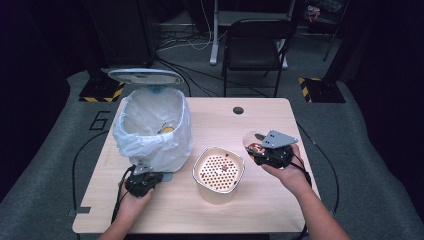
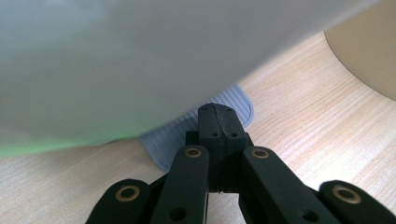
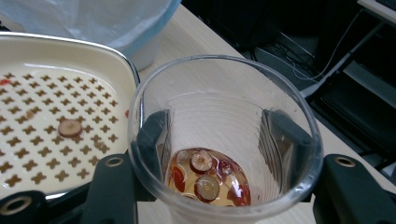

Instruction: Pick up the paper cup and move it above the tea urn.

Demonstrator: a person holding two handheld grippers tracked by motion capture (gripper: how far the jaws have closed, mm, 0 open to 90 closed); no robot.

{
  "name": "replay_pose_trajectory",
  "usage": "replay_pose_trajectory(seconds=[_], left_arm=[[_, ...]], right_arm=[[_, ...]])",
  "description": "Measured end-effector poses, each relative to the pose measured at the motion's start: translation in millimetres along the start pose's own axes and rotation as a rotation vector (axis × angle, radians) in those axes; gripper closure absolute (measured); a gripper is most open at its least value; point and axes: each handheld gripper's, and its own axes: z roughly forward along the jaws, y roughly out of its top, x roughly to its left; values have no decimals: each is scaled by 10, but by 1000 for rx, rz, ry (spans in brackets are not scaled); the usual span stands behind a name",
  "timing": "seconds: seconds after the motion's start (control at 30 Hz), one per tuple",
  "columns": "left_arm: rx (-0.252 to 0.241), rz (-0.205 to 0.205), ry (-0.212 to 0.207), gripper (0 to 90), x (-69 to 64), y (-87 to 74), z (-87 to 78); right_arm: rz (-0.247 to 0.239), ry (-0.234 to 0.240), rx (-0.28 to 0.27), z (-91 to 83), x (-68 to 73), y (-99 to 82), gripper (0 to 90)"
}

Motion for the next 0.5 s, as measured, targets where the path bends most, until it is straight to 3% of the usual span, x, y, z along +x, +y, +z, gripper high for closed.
replay_pose_trajectory(seconds=[0.5], left_arm=[[5,0,-1,900,3,2,-4]], right_arm=[[-107,5,-40,29,46,290,438]])
